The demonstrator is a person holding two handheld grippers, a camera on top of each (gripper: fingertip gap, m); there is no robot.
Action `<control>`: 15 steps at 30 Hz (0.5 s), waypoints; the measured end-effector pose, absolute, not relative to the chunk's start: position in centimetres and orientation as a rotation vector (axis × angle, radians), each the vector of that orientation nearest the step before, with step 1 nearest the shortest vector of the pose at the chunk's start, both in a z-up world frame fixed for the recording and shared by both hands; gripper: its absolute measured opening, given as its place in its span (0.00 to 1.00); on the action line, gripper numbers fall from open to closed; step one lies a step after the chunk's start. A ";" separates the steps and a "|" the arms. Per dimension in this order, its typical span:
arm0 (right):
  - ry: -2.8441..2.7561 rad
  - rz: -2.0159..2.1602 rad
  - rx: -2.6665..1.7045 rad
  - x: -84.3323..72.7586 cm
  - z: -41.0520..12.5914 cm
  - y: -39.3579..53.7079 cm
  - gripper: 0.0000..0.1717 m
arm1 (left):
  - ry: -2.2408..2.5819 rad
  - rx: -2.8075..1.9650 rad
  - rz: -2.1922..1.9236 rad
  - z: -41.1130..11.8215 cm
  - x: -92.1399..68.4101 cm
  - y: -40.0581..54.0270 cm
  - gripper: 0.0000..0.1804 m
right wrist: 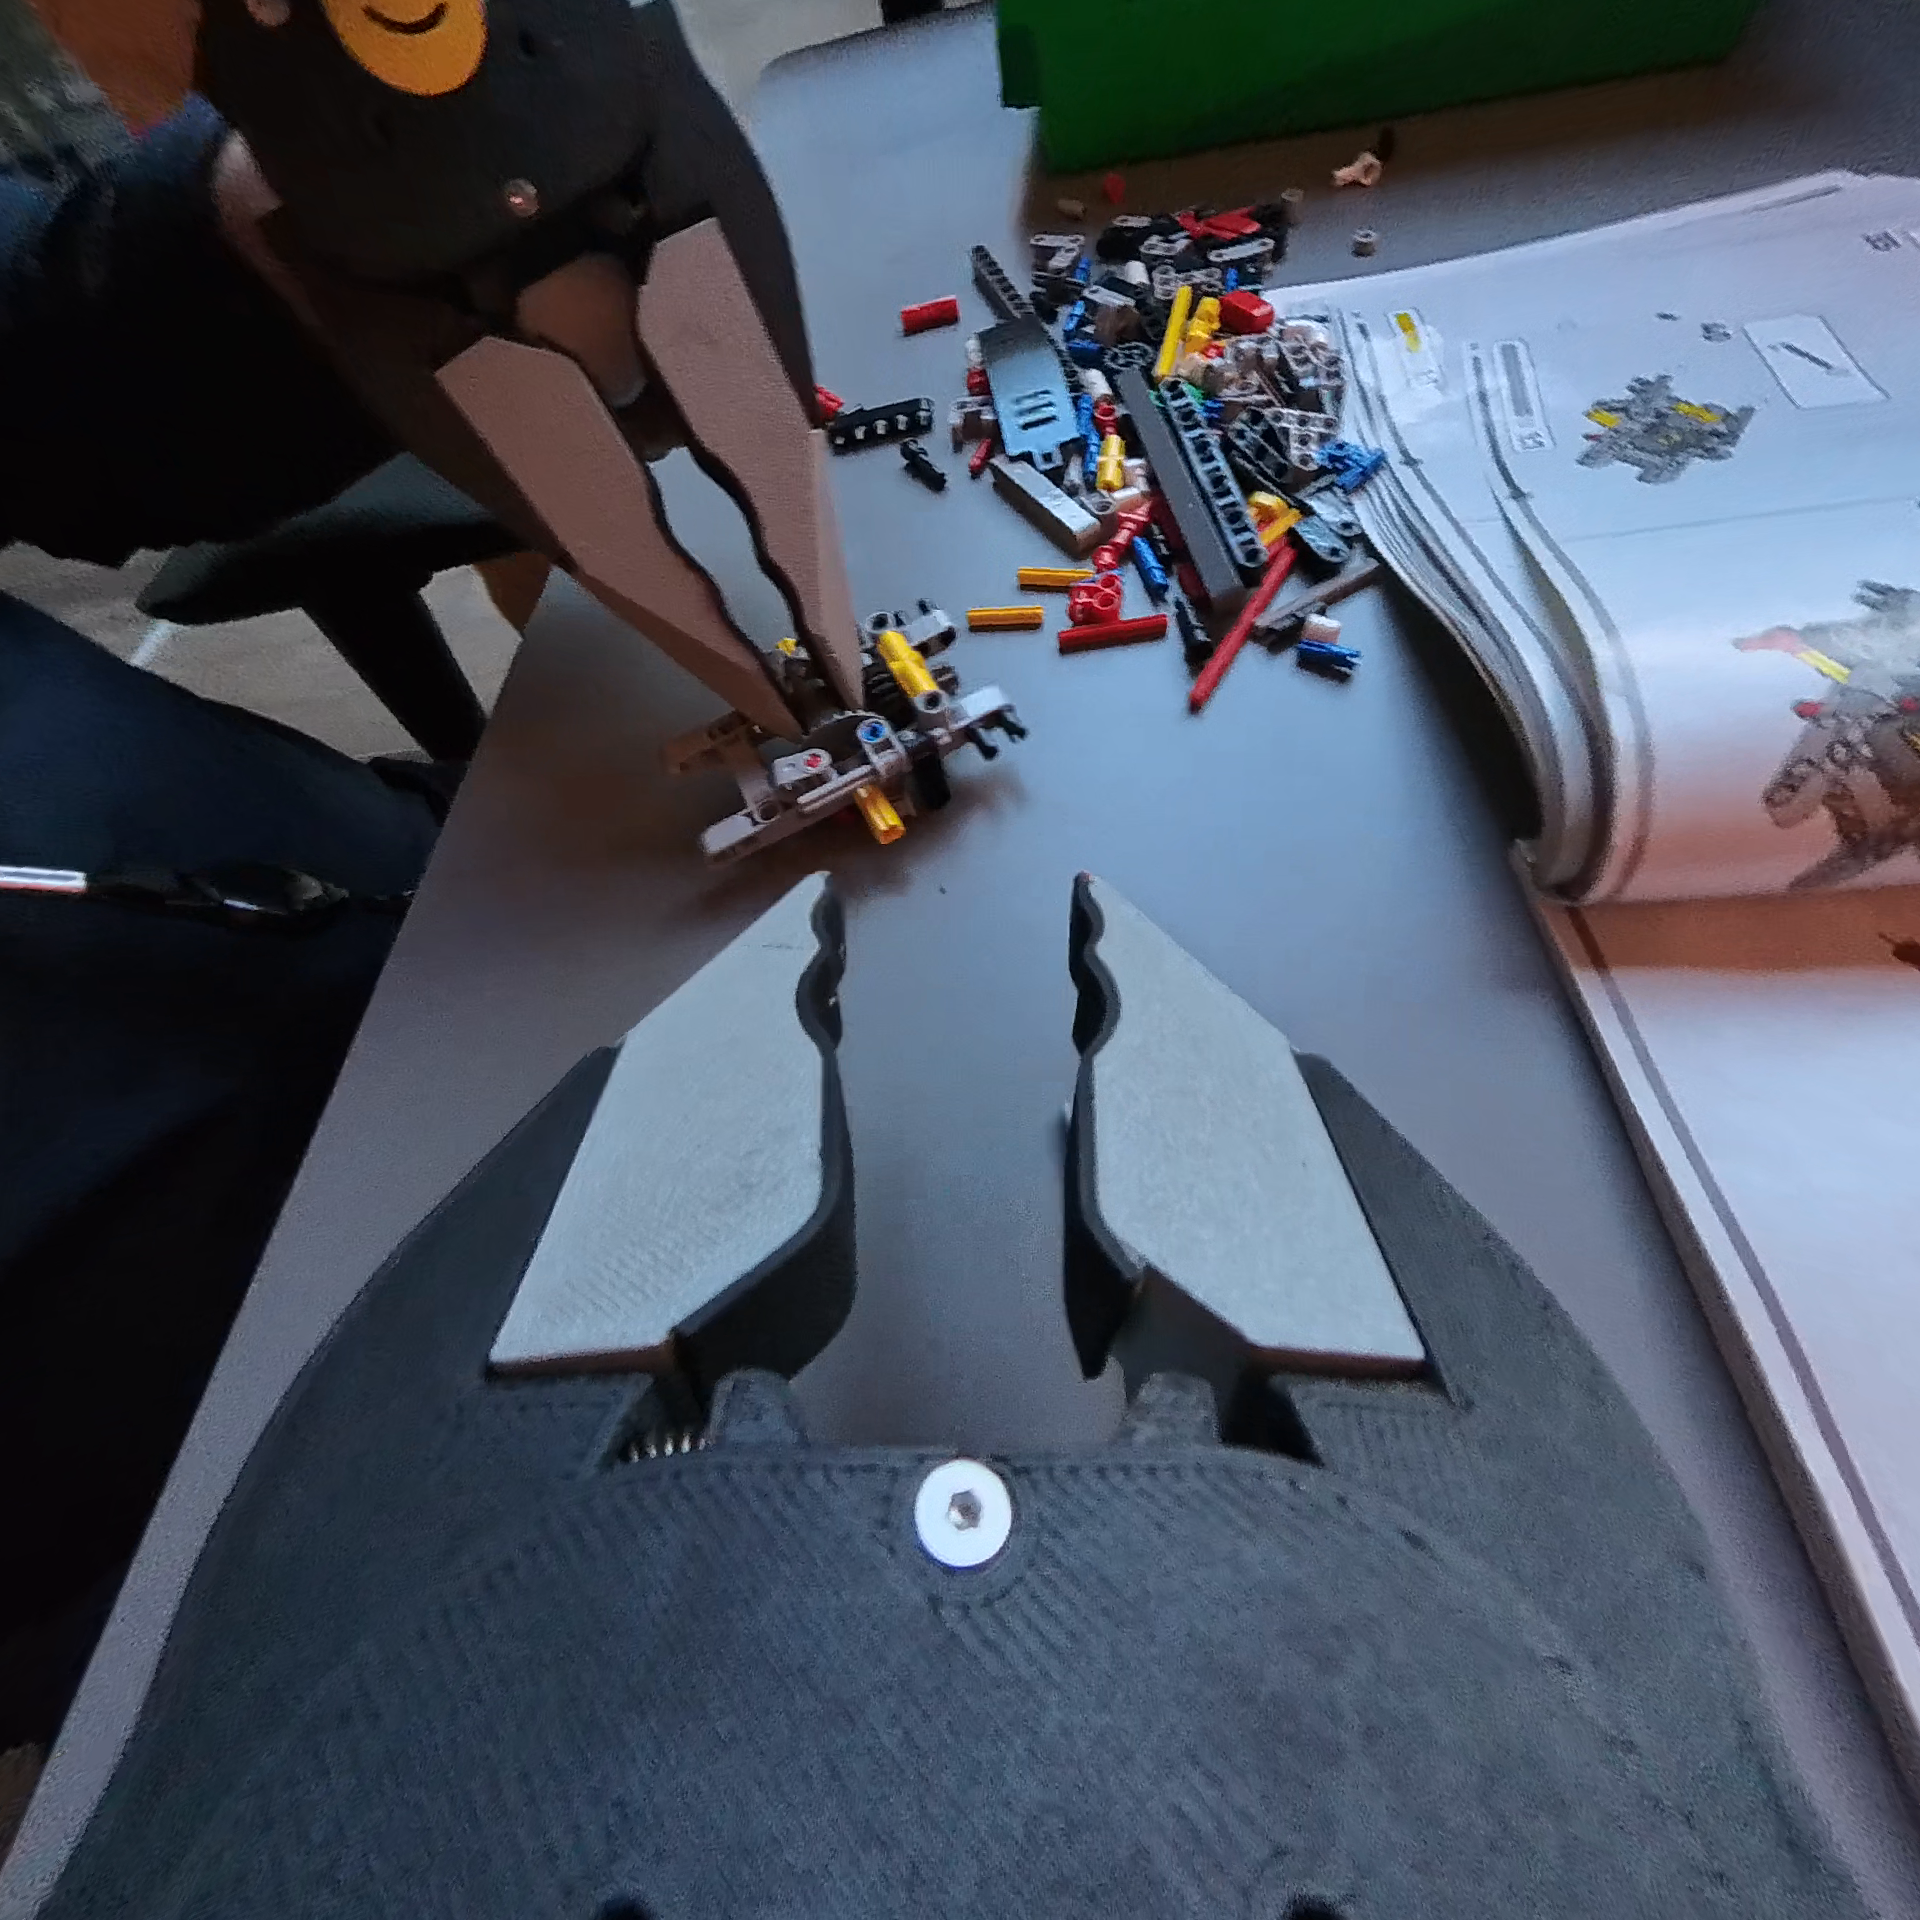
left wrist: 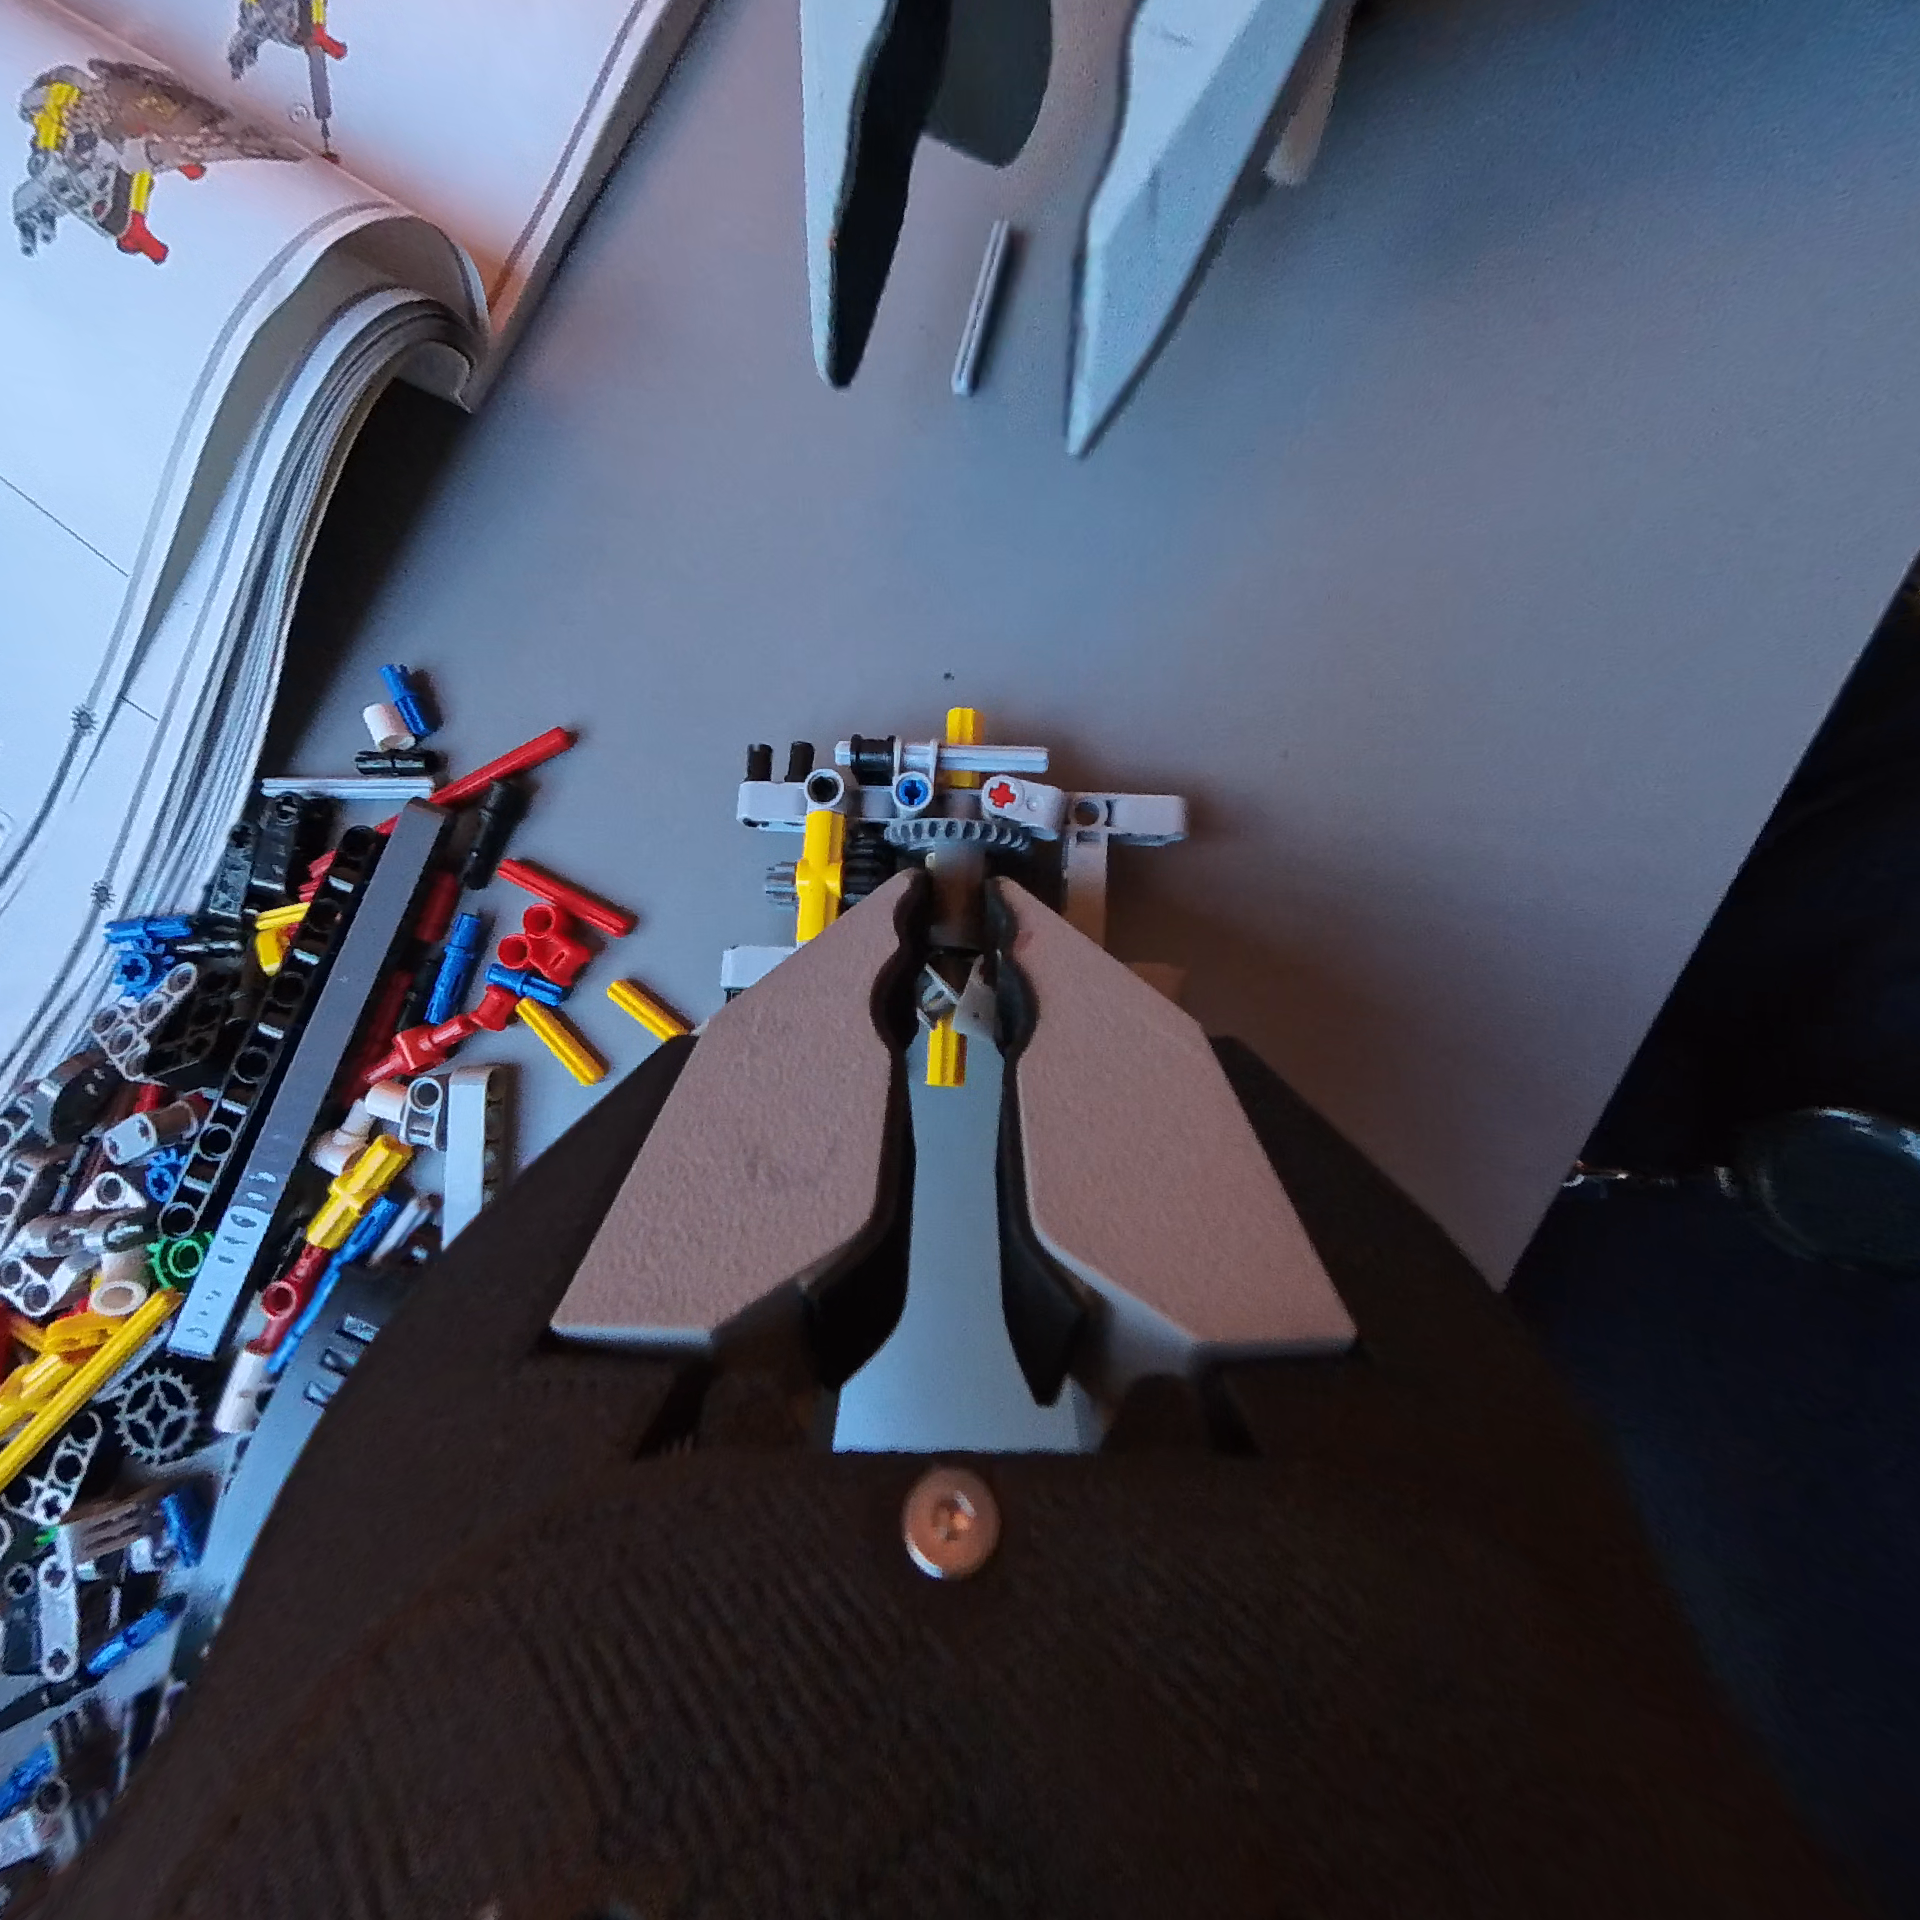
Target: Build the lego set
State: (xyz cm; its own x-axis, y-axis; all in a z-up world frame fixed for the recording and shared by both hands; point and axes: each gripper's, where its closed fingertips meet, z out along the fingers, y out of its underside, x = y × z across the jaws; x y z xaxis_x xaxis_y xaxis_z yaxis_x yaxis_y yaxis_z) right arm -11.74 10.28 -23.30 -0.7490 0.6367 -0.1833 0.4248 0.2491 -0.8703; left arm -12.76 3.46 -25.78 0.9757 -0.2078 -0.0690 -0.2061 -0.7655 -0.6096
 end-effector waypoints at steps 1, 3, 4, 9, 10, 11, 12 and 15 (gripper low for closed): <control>-2.320 1.516 -0.970 -11.5 -23.2 9.7 0.24 | 0.305 -2.454 0.009 -25.8 -12.7 3.5 0.04; -2.347 1.513 -0.925 -11.1 -23.3 8.5 0.24 | 0.336 -2.431 0.032 -25.8 -12.6 3.4 0.04; -2.370 1.501 -0.907 -10.9 -23.4 7.9 0.24 | 0.350 -2.423 0.038 -25.8 -12.5 3.4 0.04; -2.456 1.371 -0.795 -10.3 -24.6 5.2 0.22 | 0.433 -2.369 0.006 -25.9 -11.2 3.0 0.04; -2.467 1.341 -0.776 -10.2 -24.9 5.0 0.22 | 0.434 -2.359 0.000 -25.9 -11.1 3.0 0.04; -2.472 1.313 -0.758 -10.2 -25.1 4.8 0.22 | 0.429 -2.351 -0.004 -25.9 -11.1 3.0 0.04; -2.470 1.294 -0.733 -10.2 -25.1 4.5 0.20 | 0.422 -2.344 -0.009 -25.9 -11.1 3.1 0.04; -2.413 1.229 -0.649 -10.4 -24.8 4.3 0.11 | 0.421 -2.322 -0.004 -25.9 -11.1 3.2 0.04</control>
